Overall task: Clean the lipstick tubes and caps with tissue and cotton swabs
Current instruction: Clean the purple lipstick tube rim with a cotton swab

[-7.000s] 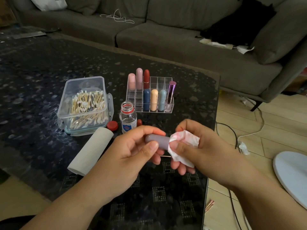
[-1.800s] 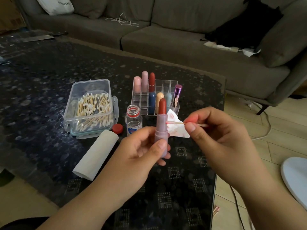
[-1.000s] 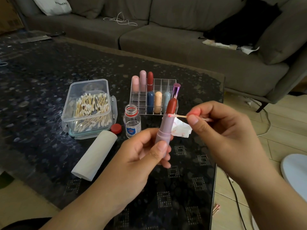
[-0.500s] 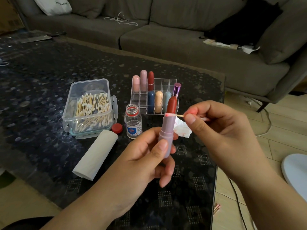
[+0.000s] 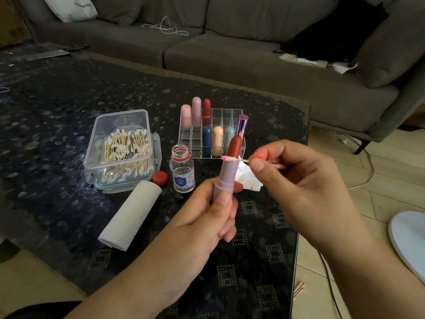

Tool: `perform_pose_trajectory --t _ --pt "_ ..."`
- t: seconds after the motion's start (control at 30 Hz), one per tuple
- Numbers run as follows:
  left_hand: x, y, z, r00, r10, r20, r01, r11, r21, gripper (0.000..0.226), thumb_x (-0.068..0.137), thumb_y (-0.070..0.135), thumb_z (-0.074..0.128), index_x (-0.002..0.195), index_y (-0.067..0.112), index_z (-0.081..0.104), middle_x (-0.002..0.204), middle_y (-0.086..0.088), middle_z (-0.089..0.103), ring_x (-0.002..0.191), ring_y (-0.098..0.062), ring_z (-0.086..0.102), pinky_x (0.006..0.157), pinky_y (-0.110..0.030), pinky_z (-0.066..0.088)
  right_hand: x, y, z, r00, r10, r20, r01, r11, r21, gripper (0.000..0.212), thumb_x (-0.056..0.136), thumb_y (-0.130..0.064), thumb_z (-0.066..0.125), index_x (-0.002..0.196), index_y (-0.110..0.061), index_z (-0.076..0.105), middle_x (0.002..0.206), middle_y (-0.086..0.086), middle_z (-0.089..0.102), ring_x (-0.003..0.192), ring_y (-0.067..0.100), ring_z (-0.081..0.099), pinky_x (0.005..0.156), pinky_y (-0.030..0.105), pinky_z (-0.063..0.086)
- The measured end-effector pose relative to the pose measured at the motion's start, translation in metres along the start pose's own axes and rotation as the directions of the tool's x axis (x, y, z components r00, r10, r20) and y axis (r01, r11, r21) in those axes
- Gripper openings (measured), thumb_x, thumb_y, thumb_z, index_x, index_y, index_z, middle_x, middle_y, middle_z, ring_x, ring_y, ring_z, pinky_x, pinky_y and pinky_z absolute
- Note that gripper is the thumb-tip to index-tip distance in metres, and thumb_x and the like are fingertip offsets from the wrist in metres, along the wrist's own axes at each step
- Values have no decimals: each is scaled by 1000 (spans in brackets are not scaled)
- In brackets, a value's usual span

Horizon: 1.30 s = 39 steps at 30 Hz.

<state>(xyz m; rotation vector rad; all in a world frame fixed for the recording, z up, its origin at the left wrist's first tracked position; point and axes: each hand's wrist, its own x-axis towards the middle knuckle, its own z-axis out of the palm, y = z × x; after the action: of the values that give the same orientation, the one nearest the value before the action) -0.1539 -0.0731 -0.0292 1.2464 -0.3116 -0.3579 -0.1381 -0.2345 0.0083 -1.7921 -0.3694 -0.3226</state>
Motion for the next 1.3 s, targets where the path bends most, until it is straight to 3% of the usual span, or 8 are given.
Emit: perform_pose_trajectory --t 0.1,0.2,0.4,0.6,0.8,1.0,1.3 --pt "0 -4 -2 1000 27 -3 -27 996 85 27 78 50 56 101 36 58 67 14 44 60 -5 42 73 -35 33 1 0 0 1000 1 1 -1 1000 -5 6 81 -25 63 77 -20 66 62 -15 56 59 -1 48 57 10 39" --pt "2 -6 -3 999 41 -18 -39 997 72 40 77 46 57 111 28 48 65 17 46 58 -4 43 71 -30 37 0 0 -1 1000 6 2 -6 1000 17 6 80 -25 64 76 -20 65 60 -15 55 58 -1 47 56 9 38" --pt "1 -4 -1 998 57 -4 -57 998 -31 27 85 31 57 107 22 47 63 12 44 56 -5 38 61 -22 43 0 -1 -2 1000 26 4 -26 997 69 7 79 -25 64 74 -20 65 57 -14 51 51 0 43 50 7 34" --pt "2 -2 -1 998 64 2 -64 995 -72 31 78 37 58 105 26 49 65 12 45 56 -5 39 61 -21 44 1 1 -3 1000 13 0 -13 998 69 15 78 -31 69 79 -17 65 59 -12 50 56 0 42 54 10 35" --pt "1 0 1 998 60 -4 -61 993 -103 23 85 29 58 103 23 47 64 10 43 56 -6 37 60 -21 44 1 0 1 1000 5 8 -6 995 99 9 80 -21 65 72 -17 65 58 -15 51 56 -1 43 55 9 36" --pt "0 3 2 999 32 -10 -33 981 -193 19 83 22 52 100 18 46 65 4 43 55 -8 36 57 -22 43 1 0 -2 1000 25 -16 -23 992 126 9 79 -22 67 72 -18 64 60 -7 45 57 2 39 52 11 35" --pt "0 7 1 1000 2 -8 -4 970 -245 10 78 27 58 83 21 64 71 -2 54 58 -12 45 57 -24 45 1 0 -1 1000 0 -7 1 992 128 9 79 -24 69 73 -19 65 61 -12 51 60 1 42 57 12 38"
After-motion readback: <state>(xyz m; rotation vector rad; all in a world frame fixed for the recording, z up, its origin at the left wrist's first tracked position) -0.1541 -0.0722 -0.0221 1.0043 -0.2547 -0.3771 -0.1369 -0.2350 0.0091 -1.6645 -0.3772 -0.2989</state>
